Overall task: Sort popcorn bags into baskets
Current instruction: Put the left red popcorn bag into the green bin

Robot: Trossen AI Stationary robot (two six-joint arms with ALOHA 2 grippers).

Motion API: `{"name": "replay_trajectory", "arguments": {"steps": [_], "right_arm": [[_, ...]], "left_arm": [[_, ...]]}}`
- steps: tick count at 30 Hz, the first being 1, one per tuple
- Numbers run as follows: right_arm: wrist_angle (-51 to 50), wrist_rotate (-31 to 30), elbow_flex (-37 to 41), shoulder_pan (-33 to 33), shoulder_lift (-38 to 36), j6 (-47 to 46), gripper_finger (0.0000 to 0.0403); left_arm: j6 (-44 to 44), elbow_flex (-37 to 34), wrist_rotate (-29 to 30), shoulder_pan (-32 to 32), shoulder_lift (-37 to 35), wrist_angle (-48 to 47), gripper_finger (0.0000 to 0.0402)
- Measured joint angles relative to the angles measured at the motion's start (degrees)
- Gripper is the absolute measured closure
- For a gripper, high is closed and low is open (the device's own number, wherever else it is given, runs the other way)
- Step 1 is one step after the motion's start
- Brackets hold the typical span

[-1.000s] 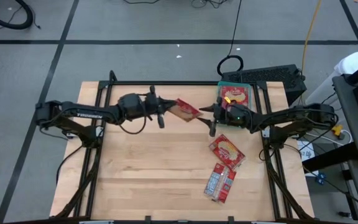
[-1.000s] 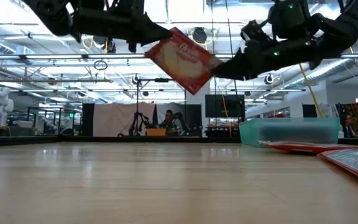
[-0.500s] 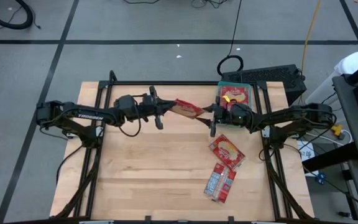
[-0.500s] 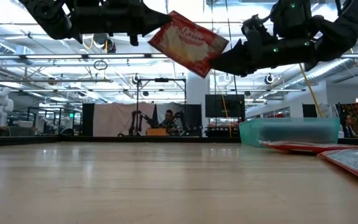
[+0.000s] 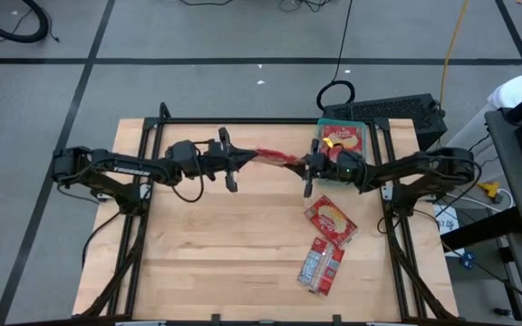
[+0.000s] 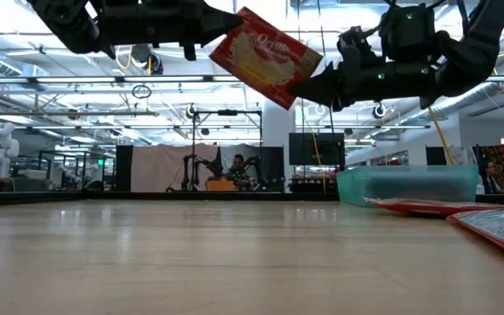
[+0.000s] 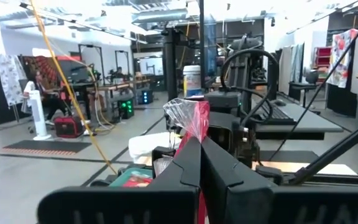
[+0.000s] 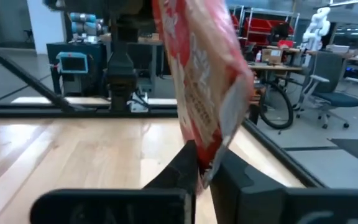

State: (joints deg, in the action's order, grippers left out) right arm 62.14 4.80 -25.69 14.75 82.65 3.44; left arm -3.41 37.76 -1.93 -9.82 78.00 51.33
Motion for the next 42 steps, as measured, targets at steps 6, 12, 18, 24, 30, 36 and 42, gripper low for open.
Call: {"name": "replay_trajectory", "arguments": {"steps": [6, 12, 18, 24, 30, 36, 42], "right_arm": [[-6.6, 1.3, 0.0, 1.5, -4.3, 0.0, 0.0399], [-19.4, 1.3, 0.0, 4.1, -11.4, 0.7, 0.0402], [-33.9, 1.5, 0.0, 9.0, -21.2, 2.4, 0.0402], [-52.7, 1.4, -2.6, 14.8, -30.6, 4.2, 0.0403], [-75.6, 1.3, -10.2, 20.6, -33.9, 10.7, 0.0403], [-90.1, 1.0, -15.4, 30.1, -33.9, 13.0, 0.0403], [-97.9, 1.0, -16.6, 39.7, -33.9, 11.0, 0.0403]], "left_arm": [[-0.5, 0.1, 0.5, 0.0, -0.1, -2.2, 0.0354], [1.2, 0.1, 8.8, 0.3, 0.0, -7.5, 0.0255], [2.6, 0.1, 18.7, 0.2, 0.0, -10.6, 0.018], [4.6, 0.1, 18.9, 0.1, 0.0, -12.6, 0.0152], [9.7, 0.0, 18.8, 0.4, 0.0, -20.3, 0.0169], [11.1, 0.0, 18.8, 2.1, 0.0, -22.9, 0.0195], [11.1, 0.0, 18.8, 3.8, 0.0, -22.7, 0.0215]]}}
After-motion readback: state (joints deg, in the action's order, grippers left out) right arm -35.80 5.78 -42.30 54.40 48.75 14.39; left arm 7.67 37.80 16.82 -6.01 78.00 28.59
